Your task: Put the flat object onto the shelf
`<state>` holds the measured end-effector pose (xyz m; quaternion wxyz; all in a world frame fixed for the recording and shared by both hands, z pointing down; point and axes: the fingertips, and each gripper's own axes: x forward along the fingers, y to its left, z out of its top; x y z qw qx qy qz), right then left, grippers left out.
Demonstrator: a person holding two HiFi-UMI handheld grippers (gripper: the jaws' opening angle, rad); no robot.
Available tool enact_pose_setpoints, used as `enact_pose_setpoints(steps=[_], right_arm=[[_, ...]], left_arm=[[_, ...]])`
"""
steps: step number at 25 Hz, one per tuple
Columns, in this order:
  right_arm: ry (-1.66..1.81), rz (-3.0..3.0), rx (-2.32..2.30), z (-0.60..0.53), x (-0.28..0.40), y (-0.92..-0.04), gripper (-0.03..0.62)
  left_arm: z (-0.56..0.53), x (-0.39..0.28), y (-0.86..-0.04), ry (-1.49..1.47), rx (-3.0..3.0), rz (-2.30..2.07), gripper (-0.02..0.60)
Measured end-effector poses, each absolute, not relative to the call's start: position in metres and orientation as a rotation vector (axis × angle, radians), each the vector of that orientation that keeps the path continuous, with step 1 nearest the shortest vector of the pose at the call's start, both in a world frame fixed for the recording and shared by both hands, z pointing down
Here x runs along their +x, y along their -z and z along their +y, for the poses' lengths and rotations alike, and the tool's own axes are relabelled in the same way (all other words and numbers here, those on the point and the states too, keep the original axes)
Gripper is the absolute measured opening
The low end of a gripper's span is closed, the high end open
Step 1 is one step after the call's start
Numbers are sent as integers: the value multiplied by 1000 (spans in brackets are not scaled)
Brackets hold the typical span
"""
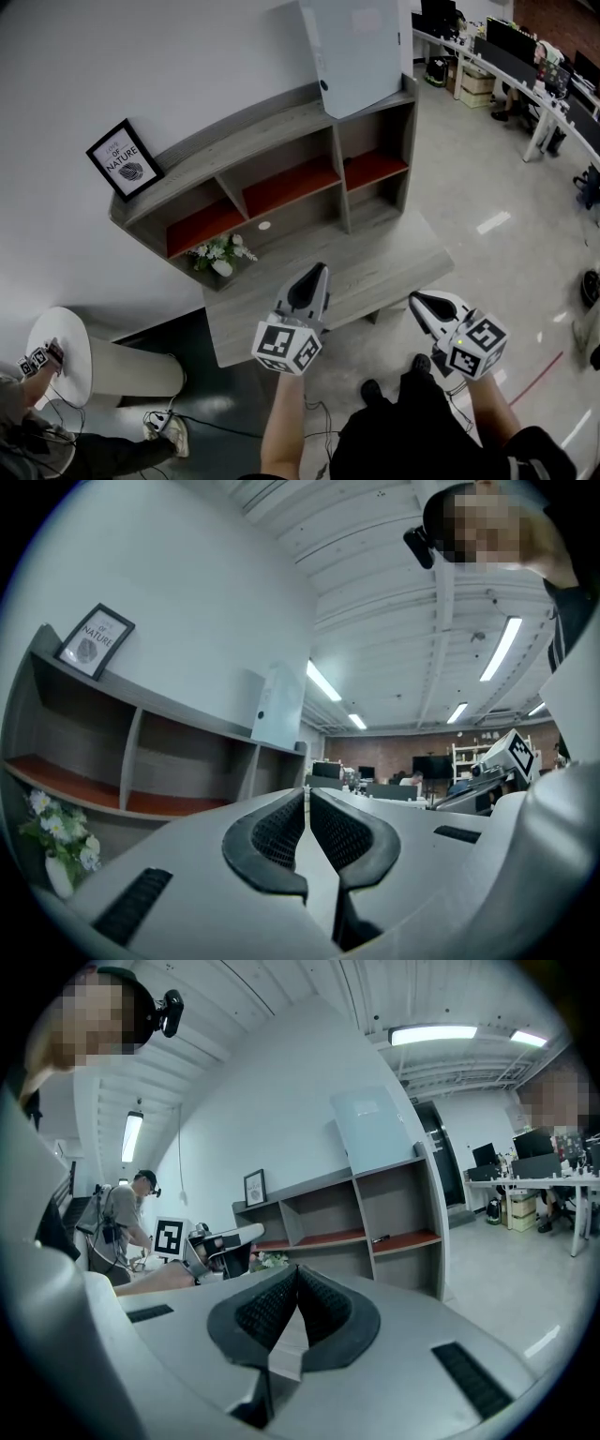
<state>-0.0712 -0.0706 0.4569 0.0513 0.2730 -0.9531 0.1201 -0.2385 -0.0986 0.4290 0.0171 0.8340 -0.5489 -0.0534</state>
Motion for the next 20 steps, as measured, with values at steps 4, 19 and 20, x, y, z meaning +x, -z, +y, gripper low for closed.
enact_pose_setpoints(steps=[4, 19, 20], right_arm=[[-373, -2904, 821, -70, -65, -459, 14], [-254, -2976, 774, -82, 15, -424, 14], [-240, -2985, 769, -82, 21, -421, 14]], left_arm=[[-81, -225, -440, 188, 2555, -1707, 19], [-27, -108, -442, 167, 2494, -1734, 14], [-25, -103, -439, 163, 2489, -1750, 14]])
